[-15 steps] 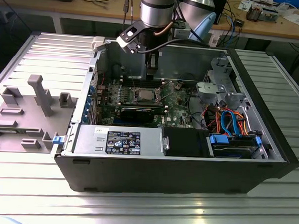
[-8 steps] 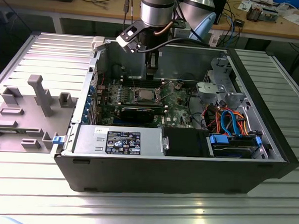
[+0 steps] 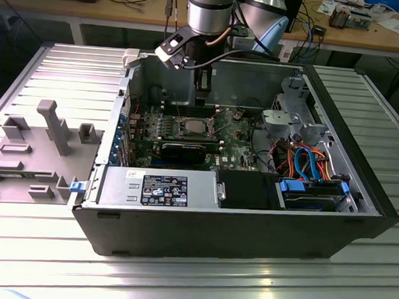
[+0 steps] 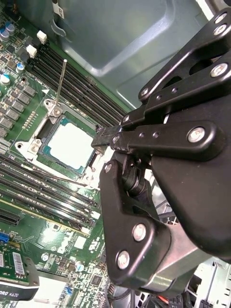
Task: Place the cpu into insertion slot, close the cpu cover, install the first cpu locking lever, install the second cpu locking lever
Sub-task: 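Close the cpu cover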
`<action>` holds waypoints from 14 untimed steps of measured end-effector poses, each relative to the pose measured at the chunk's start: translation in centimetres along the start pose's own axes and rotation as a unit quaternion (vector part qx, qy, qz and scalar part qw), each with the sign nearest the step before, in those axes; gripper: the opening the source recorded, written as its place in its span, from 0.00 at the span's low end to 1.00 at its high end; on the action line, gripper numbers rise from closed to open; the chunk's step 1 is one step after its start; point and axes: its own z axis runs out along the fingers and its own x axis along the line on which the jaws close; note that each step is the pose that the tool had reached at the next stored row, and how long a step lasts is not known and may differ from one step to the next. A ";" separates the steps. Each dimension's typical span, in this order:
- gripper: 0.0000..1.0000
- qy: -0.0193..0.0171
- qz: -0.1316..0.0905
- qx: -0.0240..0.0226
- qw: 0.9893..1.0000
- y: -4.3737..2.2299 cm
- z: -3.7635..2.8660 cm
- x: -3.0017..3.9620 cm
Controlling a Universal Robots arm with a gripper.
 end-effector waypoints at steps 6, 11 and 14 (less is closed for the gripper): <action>0.11 0.000 0.000 0.000 1.000 0.50 -0.08 -0.01; 0.11 0.000 0.000 0.001 1.000 0.85 -0.07 -0.01; 0.11 0.000 0.000 0.001 1.000 0.97 -0.06 -0.01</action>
